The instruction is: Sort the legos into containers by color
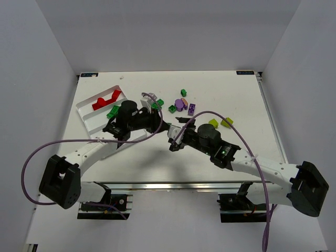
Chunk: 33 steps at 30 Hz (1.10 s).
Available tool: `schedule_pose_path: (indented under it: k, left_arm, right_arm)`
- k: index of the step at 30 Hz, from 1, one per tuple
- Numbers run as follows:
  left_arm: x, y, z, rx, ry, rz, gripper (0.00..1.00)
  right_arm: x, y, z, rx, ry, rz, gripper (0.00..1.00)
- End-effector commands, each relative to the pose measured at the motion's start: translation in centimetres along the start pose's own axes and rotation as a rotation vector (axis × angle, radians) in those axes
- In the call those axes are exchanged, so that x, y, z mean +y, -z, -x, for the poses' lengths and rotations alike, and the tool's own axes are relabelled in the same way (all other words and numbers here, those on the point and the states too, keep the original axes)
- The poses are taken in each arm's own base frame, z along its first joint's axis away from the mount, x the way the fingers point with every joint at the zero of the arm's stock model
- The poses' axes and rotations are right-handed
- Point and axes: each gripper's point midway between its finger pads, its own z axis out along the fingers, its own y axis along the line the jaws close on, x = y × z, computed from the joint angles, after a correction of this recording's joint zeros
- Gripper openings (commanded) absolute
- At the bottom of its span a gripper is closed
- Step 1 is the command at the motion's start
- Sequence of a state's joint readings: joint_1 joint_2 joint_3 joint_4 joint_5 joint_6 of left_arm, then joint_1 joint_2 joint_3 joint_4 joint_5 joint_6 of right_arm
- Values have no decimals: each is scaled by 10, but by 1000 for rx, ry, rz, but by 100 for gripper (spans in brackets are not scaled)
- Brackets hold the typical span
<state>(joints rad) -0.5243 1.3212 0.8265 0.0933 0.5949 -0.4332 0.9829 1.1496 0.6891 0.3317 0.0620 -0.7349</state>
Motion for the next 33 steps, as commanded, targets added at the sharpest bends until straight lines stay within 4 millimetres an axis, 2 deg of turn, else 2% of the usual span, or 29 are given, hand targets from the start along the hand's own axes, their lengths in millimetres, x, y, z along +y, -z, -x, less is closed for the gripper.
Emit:
schedule_pose_path:
  k: [1, 3, 4, 5, 6, 7, 8, 9, 10, 13, 14, 16, 17, 18, 20, 21, 24, 26, 28, 29, 32, 33]
  left_arm:
    - [51, 18, 33, -89, 12, 196, 0]
    - [77, 29, 43, -130, 67, 276, 0]
    - [110, 44, 53, -177, 102, 393, 0]
    - [126, 54, 65, -211, 106, 465, 0]
    - [144, 64, 58, -185, 135, 564, 0]
    - [166, 78, 61, -198, 142, 660, 0]
    - [185, 94, 68, -231, 149, 769, 0]
    - [193, 103, 75, -248, 155, 820, 0]
    - [214, 124, 79, -275, 159, 937, 0]
    - [240, 155, 91, -283, 152, 1093, 0]
    - [257, 162, 86, -256, 161, 1163, 0]
    - [272, 177, 90, -226, 179, 1226, 0]
    - [285, 178, 74, -158, 209, 1260, 0]
    - [292, 184, 78, -150, 211, 1283, 0]
    - [302, 187, 74, -122, 215, 1308, 0]
    - [310, 195, 63, -79, 224, 1367, 0]
    - [325, 207, 52, -28, 219, 1443, 0]
    - [331, 210, 48, -3, 215, 1471, 0]
    - [340, 211, 40, 30, 220, 1492, 0]
    - [341, 211, 39, 40, 223, 1500, 13]
    - [341, 216, 37, 39, 228, 1528, 48]
    - [340, 217, 39, 29, 227, 1531, 62]
  right_arm:
    - [-18, 1, 1, 11, -30, -50, 89]
    - [-24, 5, 0, 12, -31, -48, 90]
    - [-21, 7, -3, 27, -33, -31, 89]
    - [-19, 9, 2, 8, -35, -7, 87]
    - [-20, 10, 2, 13, -42, 4, 79]
    - [-19, 11, 9, -12, -48, 29, 52]
    - [-14, 12, 11, -16, -72, 58, 30]
    - [-14, 13, 12, -17, -79, 63, 4]
    - [-12, 14, 14, -22, -87, 81, 0]
    - [-13, 15, 18, -29, -92, 85, 0]
    - [-13, 15, 18, -28, -93, 84, 0]
    - [-14, 16, 19, -33, -97, 81, 0]
    - [-16, 18, 21, -39, -96, 74, 0]
    - [-17, 18, 22, -43, -97, 69, 0]
    - [-20, 21, 24, -49, -95, 54, 0]
    - [-22, 22, 25, -56, -95, 47, 0]
    - [-24, 23, 27, -65, -95, 34, 0]
    - [-25, 24, 26, -62, -95, 31, 0]
    - [-28, 25, 26, -62, -96, 23, 5]
    - [-30, 25, 25, -61, -96, 14, 8]
    - [-35, 26, 21, -51, -99, -7, 34]
    - [-37, 26, 21, -50, -100, -15, 52]
